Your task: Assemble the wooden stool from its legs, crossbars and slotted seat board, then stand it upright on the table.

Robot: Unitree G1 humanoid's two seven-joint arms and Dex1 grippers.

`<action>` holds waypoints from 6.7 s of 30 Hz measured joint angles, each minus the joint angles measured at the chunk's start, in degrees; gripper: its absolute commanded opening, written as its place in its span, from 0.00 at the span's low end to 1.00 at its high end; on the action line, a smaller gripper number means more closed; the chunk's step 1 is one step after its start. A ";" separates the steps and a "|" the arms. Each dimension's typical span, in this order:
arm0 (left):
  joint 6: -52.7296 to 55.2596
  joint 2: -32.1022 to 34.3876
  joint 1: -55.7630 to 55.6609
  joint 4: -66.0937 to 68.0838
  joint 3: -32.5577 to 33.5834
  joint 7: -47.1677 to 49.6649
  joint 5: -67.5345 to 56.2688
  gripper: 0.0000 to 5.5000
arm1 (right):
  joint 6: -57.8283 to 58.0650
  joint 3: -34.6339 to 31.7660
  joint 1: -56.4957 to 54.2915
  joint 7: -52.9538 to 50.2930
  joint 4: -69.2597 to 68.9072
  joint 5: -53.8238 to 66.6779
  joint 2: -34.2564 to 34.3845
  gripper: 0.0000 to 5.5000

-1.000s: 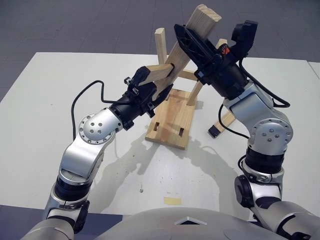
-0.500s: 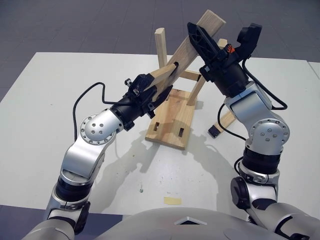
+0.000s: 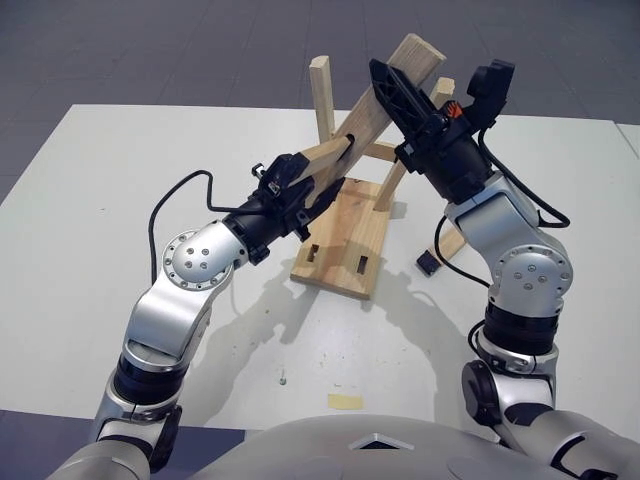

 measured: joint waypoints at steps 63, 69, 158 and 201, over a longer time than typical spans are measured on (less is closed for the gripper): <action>0.57 -2.82 16.08 21.33 12.59 5.58 -0.15 0.55 | 0.80 -7.57 15.05 -0.19 10.19 -7.40 2.18 0.98; 6.10 -2.26 12.59 14.80 18.64 7.37 -2.84 0.72 | 0.77 -9.58 14.20 -0.12 10.01 -7.00 1.34 0.98; -15.22 13.06 17.15 6.40 5.53 -3.03 10.33 0.98 | -16.22 24.87 26.33 44.75 -5.70 -43.10 -30.14 0.70; -7.60 -3.12 28.32 -0.90 -2.87 9.65 29.23 0.98 | -79.40 55.70 -19.42 74.15 26.74 -83.08 -19.93 0.61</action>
